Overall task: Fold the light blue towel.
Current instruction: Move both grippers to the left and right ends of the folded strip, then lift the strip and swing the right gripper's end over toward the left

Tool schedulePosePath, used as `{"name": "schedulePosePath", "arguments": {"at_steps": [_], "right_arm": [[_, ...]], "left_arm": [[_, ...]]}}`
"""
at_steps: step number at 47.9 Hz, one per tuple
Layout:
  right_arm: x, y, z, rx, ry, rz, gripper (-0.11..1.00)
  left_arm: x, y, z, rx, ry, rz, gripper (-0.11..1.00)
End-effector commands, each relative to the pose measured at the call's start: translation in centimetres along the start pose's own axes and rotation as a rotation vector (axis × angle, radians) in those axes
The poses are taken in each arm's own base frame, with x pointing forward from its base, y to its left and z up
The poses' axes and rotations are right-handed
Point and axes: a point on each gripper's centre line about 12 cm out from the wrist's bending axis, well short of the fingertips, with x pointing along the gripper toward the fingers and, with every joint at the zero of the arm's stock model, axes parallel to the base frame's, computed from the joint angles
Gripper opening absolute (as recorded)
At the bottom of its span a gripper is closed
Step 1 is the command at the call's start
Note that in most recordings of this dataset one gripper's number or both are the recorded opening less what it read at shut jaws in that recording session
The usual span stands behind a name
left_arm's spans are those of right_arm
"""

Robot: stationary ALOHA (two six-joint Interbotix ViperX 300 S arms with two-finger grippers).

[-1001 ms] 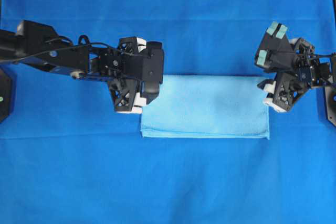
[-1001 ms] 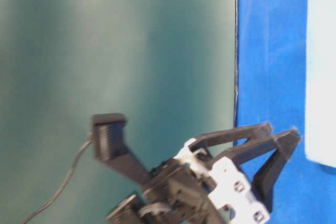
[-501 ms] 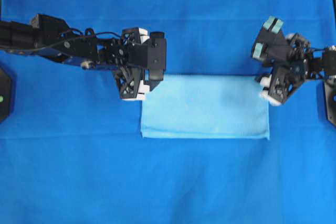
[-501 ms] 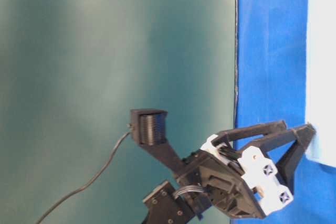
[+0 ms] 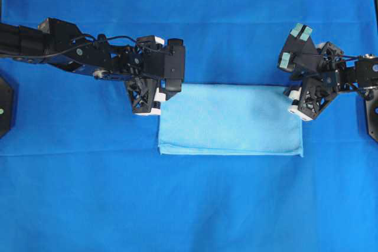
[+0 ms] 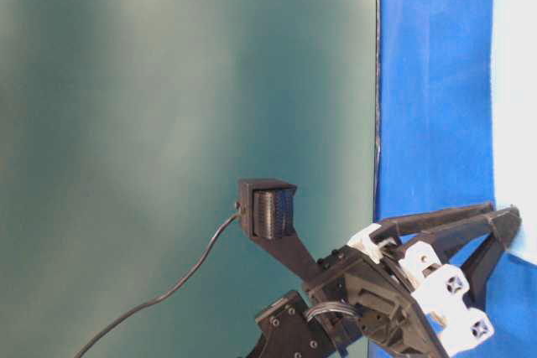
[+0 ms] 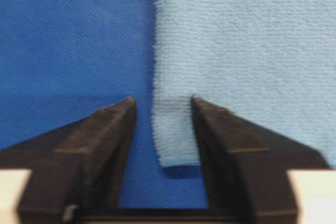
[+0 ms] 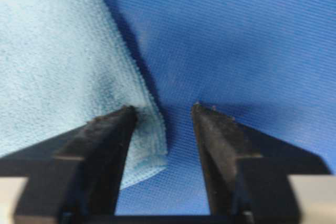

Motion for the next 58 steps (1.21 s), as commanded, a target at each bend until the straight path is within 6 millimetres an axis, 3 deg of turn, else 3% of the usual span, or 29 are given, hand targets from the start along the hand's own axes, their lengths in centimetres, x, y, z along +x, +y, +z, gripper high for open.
{"name": "schedulePosePath", "arguments": {"at_steps": [1, 8, 10, 25, 40, 50, 58], "right_arm": [[-0.1, 0.5, 0.2, -0.012, -0.009, 0.011, 0.49], [-0.2, 1.0, 0.1, -0.022, -0.01, 0.023, 0.08], [-0.2, 1.0, 0.1, -0.021, -0.009, 0.025, 0.02], [-1.3, 1.0, 0.8, -0.007, -0.046, 0.029, 0.02], [-7.7, 0.1, 3.2, 0.025, -0.164, -0.014, 0.02], [-12.7, -0.1, 4.4, 0.037, -0.248, -0.018, 0.02], [-14.7, -0.1, 4.4, 0.016, -0.29, -0.008, 0.02]], "left_arm": [[-0.3, 0.1, 0.5, 0.003, 0.003, -0.001, 0.34], [-0.3, -0.6, 0.4, 0.022, 0.041, -0.02, 0.09], [-0.3, -0.6, 0.3, 0.02, 0.053, -0.022, 0.03], [-1.9, -0.3, 1.7, 0.007, 0.073, -0.028, 0.02], [-9.2, 0.4, 6.3, -0.021, -0.031, -0.014, 0.02], [-12.8, 0.6, 7.6, -0.024, -0.037, -0.015, 0.02], [-14.6, 0.7, 7.8, -0.023, -0.073, -0.009, 0.02]]}}
